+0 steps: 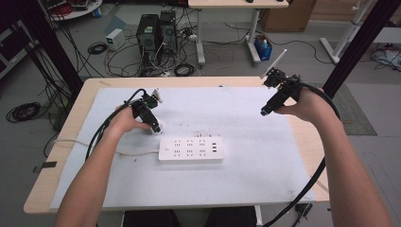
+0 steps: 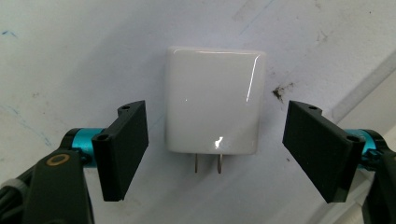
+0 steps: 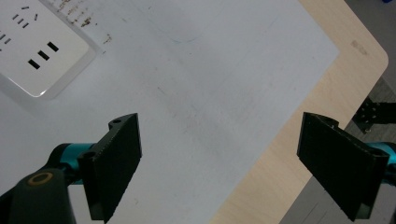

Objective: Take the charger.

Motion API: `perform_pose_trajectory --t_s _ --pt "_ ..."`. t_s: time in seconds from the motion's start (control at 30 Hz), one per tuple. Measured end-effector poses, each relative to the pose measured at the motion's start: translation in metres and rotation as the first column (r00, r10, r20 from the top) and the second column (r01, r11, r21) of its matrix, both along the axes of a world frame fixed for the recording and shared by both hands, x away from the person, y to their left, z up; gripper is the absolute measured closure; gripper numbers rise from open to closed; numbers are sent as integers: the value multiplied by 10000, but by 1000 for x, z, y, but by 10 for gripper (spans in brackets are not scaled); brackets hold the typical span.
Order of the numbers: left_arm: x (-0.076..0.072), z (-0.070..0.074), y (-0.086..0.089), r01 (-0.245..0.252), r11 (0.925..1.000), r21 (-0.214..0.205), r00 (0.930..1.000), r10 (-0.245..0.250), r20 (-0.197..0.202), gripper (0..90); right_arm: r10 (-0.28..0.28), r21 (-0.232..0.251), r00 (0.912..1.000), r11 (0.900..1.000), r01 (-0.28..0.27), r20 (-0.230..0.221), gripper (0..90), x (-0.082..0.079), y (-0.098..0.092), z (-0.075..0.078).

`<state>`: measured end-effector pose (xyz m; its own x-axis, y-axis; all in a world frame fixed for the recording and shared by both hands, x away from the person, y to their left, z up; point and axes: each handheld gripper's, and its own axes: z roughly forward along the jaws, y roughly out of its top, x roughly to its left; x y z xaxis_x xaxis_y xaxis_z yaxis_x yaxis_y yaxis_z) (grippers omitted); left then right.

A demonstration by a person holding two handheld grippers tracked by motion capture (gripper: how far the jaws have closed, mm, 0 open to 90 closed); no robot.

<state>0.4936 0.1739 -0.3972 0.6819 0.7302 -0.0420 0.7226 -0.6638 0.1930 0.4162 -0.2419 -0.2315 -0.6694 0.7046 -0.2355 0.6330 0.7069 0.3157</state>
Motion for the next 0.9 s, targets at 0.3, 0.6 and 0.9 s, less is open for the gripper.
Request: perform_pose_trajectory --t_s 0.3,0.6,0.9 --pt "3 -9 -2 187 9990 413 9997 -182 -139 299 -16 28 10000 10000 16 24 133 -1 -2 1" --pt "2 -12 -5 274 9987 439 9996 -271 -81 420 -21 60 10000 10000 20 35 133 -1 -4 0" --pt "-2 0 -1 414 9988 253 9989 -419 195 425 -169 -51 9998 9998 169 -78 133 -1 -4 -1"
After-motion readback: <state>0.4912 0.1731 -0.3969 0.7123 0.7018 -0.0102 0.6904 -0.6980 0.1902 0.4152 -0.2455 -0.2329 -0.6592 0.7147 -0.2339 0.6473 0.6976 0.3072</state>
